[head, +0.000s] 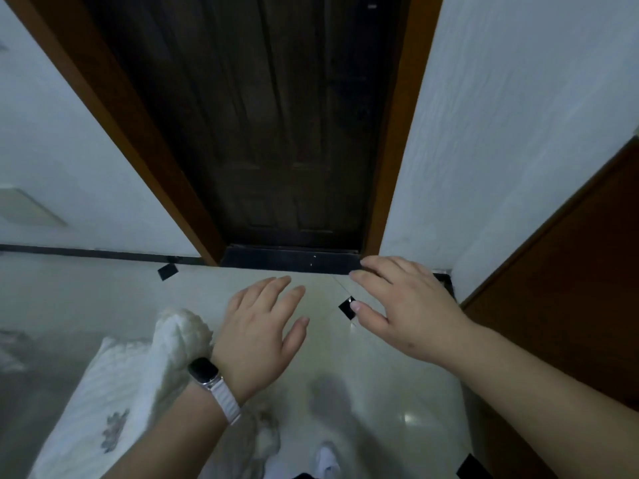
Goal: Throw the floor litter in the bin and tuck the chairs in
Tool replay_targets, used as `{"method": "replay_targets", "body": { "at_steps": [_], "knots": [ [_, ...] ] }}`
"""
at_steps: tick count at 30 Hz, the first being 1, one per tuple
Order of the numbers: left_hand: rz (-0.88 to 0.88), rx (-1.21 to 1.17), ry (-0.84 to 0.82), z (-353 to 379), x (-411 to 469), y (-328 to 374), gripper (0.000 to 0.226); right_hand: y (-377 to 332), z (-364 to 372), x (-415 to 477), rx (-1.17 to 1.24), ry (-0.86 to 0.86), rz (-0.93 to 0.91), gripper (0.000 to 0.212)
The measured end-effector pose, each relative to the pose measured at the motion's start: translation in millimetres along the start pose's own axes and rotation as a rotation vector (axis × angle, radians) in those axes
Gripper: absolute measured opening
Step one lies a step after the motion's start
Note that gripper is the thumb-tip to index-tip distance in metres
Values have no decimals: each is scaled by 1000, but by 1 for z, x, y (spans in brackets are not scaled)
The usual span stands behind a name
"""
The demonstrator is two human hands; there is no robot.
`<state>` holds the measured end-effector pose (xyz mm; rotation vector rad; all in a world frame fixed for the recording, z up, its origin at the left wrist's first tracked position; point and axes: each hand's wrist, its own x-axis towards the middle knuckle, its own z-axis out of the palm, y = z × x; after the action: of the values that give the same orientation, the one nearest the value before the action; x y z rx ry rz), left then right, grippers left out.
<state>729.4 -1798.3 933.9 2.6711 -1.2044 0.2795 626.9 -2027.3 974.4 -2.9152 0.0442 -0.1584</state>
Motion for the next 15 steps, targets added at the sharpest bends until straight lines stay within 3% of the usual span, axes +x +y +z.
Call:
{"method": "replay_targets", "body": {
  "at_steps": [15],
  "knots": [
    [-165, 106, -68, 30, 187, -57, 50, 113, -12, 203, 17, -10, -100, 55]
  ]
}}
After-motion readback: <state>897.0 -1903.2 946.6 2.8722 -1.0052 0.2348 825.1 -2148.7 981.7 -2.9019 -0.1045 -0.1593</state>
